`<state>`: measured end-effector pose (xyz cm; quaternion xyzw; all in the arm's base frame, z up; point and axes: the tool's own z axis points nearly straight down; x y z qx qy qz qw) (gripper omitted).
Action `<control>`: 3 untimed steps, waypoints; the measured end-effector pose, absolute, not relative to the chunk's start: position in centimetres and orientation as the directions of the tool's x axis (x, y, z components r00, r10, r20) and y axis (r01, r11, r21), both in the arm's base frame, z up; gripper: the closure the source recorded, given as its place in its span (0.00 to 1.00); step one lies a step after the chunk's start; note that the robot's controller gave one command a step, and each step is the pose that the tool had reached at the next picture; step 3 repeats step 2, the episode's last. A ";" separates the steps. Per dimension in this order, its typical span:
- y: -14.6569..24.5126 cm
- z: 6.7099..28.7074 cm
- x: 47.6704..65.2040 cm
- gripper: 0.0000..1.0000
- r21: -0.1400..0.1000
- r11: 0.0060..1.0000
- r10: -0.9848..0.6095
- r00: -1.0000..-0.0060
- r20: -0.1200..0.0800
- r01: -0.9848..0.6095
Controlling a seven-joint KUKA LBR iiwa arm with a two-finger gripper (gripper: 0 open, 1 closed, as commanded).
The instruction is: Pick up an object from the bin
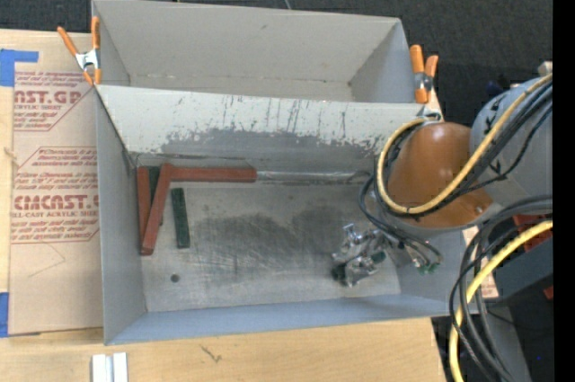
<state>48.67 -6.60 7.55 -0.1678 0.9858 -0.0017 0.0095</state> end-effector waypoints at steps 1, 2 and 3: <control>-6.6 7.5 48.7 1.00 -0.007 0.944 -0.331 -0.943 -0.018 -0.331; -7.8 21.4 49.5 1.00 0.000 0.930 -0.369 -0.930 -0.002 -0.369; -7.8 21.4 49.5 1.00 0.000 0.930 -0.369 -0.930 -0.002 -0.369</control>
Offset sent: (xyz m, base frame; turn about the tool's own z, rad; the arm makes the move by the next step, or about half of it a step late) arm 0.0081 -0.0127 0.1389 -0.0407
